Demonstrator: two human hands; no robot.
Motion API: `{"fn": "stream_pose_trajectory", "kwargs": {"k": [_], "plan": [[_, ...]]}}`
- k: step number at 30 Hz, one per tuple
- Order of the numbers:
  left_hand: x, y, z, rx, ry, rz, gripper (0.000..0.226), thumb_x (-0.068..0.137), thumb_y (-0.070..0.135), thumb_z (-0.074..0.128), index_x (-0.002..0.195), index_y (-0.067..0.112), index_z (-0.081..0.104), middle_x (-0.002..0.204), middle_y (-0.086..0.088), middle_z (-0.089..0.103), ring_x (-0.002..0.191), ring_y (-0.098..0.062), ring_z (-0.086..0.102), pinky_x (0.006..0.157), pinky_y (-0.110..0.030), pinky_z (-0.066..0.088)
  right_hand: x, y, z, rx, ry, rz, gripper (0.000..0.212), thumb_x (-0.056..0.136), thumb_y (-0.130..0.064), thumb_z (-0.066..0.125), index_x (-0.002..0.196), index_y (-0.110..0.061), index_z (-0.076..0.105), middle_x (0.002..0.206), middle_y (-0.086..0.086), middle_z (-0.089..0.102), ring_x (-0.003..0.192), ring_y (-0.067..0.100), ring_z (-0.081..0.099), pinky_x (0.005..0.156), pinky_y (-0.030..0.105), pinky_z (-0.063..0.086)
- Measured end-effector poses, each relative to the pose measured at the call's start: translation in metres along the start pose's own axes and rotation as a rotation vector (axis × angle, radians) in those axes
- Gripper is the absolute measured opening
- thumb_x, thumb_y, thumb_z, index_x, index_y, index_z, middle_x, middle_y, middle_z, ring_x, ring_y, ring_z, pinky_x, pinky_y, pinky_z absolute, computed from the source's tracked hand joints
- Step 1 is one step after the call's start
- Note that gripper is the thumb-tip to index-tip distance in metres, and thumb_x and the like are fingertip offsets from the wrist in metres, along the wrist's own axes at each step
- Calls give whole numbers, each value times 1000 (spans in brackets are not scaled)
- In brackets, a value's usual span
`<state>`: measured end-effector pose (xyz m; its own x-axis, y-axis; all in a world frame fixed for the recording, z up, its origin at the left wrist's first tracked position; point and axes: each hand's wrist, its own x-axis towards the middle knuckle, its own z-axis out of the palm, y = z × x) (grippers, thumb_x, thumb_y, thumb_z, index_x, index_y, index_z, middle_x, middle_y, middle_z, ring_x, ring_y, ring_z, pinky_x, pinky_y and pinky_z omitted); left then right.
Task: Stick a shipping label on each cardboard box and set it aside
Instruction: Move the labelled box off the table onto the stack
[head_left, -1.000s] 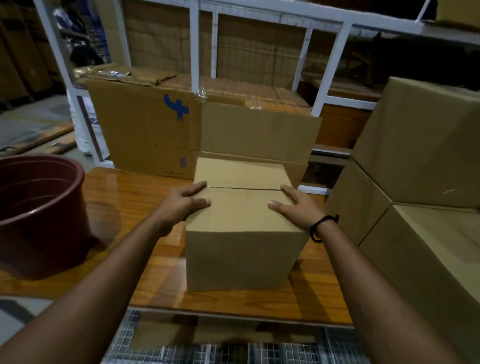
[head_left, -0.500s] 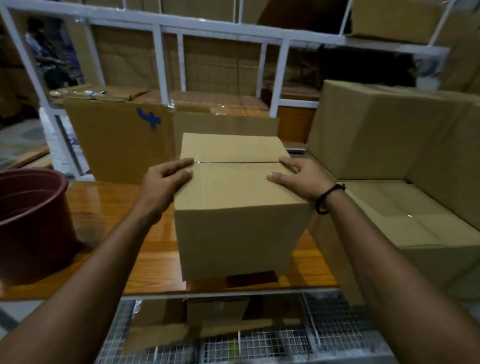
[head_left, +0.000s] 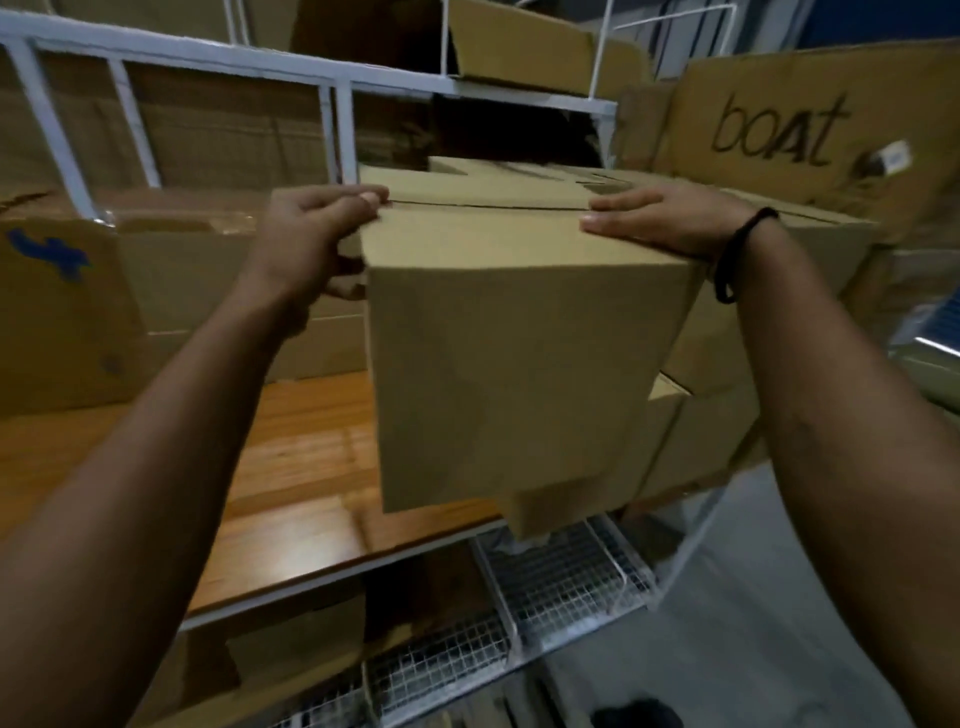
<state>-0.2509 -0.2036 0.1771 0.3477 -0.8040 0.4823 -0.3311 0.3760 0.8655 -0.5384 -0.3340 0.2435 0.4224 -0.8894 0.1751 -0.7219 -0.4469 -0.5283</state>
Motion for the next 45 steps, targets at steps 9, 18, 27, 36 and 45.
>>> {"fn": "stream_pose_trajectory", "kwargs": {"k": [9,18,27,36,45], "plan": [[59,-26,120,-53,-87,37,33,100,33,48,127,19,61,126,-4,59,113,-27,59,65,-25,52,69,101,-62,-120,-54,80,69,64,-82,54,126,-52,54,152,-12,34,140,24,27,114,51,15],[82,-41,172,-41,-16,13,40,103,36,41,137,18,52,123,-1,58,111,-19,60,79,-28,56,121,129,-67,-111,46,-79,43,84,-55,63,116,-27,68,131,-4,58,111,12,46,91,35,37],[57,-69,180,104,-98,244,104,75,83,48,156,27,12,157,-3,31,139,-11,38,108,-48,43,60,152,-18,-296,568,-472,68,82,-72,44,130,-26,58,142,4,49,134,26,36,108,48,30],[36,-113,194,300,-173,374,108,80,63,65,156,21,1,161,-8,19,147,-22,24,112,-53,36,71,184,26,-360,708,-504,82,82,-73,48,144,-20,40,145,16,41,138,36,28,113,63,15],[42,-114,210,327,-143,275,107,75,66,60,155,24,3,163,2,5,149,-14,12,118,-48,26,101,193,20,-336,630,-486,78,83,-72,46,140,-19,43,143,16,43,136,36,33,110,65,18]]}}
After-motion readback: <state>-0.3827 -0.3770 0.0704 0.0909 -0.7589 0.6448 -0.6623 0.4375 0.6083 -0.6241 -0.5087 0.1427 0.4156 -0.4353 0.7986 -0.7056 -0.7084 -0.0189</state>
